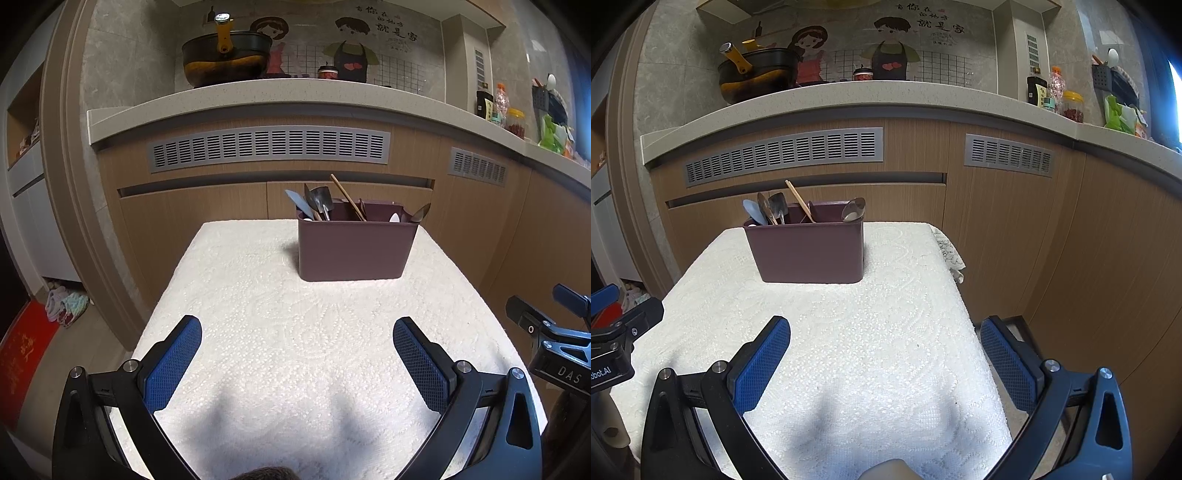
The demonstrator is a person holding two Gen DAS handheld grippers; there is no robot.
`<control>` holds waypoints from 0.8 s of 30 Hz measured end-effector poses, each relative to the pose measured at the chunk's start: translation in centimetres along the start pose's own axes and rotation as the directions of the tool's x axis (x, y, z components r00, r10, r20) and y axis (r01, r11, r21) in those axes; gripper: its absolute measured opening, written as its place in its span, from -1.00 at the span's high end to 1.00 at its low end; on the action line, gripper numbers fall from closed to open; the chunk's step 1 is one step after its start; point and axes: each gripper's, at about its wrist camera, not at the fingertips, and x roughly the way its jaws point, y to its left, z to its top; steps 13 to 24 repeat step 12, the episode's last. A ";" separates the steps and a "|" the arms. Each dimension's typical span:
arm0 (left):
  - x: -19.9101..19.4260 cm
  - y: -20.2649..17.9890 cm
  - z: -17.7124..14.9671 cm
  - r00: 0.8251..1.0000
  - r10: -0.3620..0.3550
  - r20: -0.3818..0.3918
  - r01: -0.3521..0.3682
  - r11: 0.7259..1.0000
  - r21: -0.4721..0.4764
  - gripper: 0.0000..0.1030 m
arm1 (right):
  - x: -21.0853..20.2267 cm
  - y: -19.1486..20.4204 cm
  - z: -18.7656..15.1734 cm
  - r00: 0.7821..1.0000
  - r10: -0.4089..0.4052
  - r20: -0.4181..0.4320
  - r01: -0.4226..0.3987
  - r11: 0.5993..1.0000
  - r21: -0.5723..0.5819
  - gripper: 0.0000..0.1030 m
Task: Organize utensils
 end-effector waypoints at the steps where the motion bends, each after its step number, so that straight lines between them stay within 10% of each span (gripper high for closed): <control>1: 0.0 0.0 0.0 1.000 0.000 0.000 0.000 1.000 0.000 -0.99 | 0.0 0.0 0.0 1.000 0.002 0.000 -0.002 1.000 0.000 -0.99; 24: 0.1 0.2 0.0 1.000 0.007 0.004 -0.007 1.000 0.005 -0.99 | 0.2 -0.1 -0.1 1.000 0.004 -0.008 -0.004 1.000 0.006 -0.99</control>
